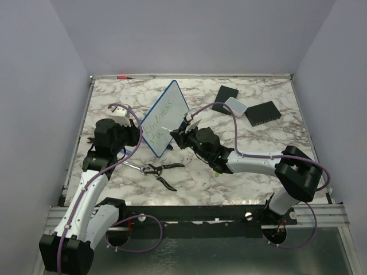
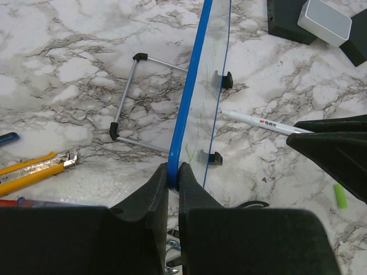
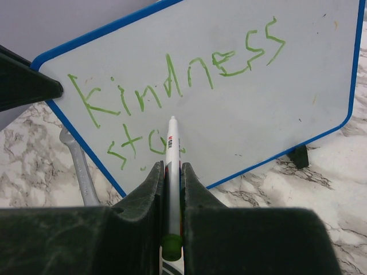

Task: Write a sentence on the whiteboard

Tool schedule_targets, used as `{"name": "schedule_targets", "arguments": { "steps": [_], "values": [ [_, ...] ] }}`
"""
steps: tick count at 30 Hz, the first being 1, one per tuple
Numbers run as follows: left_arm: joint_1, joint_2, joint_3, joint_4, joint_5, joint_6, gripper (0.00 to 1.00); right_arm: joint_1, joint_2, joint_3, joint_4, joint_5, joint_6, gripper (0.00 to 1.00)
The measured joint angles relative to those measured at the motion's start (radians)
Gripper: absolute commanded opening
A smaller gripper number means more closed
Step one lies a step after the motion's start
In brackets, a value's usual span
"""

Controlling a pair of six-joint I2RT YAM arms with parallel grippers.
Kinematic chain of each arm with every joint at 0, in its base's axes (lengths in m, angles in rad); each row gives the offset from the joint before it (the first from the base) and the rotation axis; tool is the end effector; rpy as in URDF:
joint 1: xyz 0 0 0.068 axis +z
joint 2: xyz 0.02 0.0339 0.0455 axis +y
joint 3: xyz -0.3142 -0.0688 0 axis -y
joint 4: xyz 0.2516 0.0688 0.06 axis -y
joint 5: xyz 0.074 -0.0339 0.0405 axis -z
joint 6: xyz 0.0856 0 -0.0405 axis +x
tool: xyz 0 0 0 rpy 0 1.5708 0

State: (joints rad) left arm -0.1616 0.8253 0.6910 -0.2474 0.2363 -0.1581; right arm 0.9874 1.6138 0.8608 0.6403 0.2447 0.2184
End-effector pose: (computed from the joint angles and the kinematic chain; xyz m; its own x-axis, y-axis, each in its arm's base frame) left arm 0.2042 -0.0536 0.3116 -0.4215 -0.0864 -0.9027 0.3083 0.9225 -0.2322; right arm 0.2455 0.3342 0.2815 -0.2072 0.0677 -0.9760 -0.6476 0.7382 0.1887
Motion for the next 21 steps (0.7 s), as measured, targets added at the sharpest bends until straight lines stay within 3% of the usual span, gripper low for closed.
{"name": "schedule_targets", "arguments": {
  "steps": [21],
  "values": [
    [-0.003, -0.002, 0.0, -0.001, -0.001, 0.0, 0.03, 0.0, 0.066, 0.045, 0.0, -0.021, -0.01, 0.01]
  ]
}}
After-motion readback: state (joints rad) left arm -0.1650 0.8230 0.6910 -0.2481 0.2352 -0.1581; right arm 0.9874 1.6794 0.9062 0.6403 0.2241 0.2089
